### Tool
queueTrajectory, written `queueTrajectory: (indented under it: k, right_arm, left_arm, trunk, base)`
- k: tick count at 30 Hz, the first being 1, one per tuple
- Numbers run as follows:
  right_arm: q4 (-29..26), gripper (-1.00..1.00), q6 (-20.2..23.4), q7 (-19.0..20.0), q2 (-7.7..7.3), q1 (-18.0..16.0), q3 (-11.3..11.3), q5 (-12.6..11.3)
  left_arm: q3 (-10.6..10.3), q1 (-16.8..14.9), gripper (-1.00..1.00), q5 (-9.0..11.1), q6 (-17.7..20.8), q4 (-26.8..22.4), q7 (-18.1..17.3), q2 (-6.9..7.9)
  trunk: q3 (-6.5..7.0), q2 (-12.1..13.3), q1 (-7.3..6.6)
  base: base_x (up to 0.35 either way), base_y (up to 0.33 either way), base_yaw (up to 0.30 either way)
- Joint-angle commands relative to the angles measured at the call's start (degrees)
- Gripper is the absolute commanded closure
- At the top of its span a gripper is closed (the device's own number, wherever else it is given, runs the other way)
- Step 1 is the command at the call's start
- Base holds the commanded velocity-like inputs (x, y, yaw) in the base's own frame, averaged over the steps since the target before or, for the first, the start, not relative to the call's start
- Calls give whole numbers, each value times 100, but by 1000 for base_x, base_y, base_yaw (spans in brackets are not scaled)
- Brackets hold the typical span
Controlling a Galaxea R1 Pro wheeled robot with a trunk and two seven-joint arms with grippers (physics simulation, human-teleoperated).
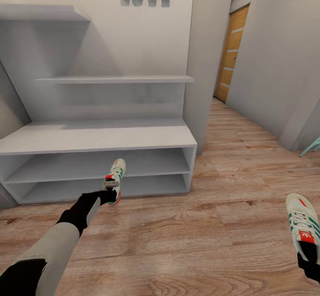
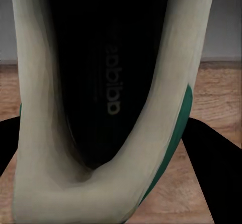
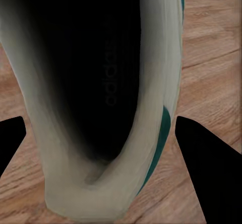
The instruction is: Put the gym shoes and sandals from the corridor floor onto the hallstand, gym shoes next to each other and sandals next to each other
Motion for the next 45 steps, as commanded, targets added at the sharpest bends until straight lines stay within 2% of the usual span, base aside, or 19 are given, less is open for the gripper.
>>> queueTrajectory:
  k: [1,4,10,11,15,28,34,45]
  right_arm:
    - [-9,100,-20,38,8,-7,-47,57]
    - [-28,100,18,40,23,-7,-46,57]
    - [-95,100,435,40,29,-7,-52,54]
    - [-155,100,592,40,33,-7,-53,51]
    - [-234,100,741,43,40,-7,-43,49]
    - [-269,100,797,49,48,-7,-34,56]
    - [-270,100,804,41,54,-7,-36,64]
    - [-270,100,805,40,55,-7,-40,66]
  left_arm:
    - [24,-58,100,-5,121,2,-28,-3]
    - [6,-83,100,-13,355,-62,-31,15]
    - [5,-76,100,10,455,-243,-70,71]
    - [8,-77,100,-13,470,-272,-66,79]
    - [14,-83,100,-34,563,-294,-36,92]
    - [-2,-83,100,-49,715,-302,10,96]
    - [-8,-80,100,-40,713,-303,385,82]
    - [-12,-83,100,-41,706,-311,502,43]
  trunk:
    - [-6,-2,-1]
    - [-6,-2,-1]
    - [-6,-2,-1]
    - [-24,-42,21]
    - [-108,-202,109]
    - [-451,-724,395]
    - [-495,-724,395]
    - [-504,-724,395]
  base:
    - [0,0,0]
    - [0,0,0]
    - [0,0,0]
    - [0,0,0]
    - [0,0,0]
    - [0,0,0]
    - [0,0,0]
    - [141,0,0]
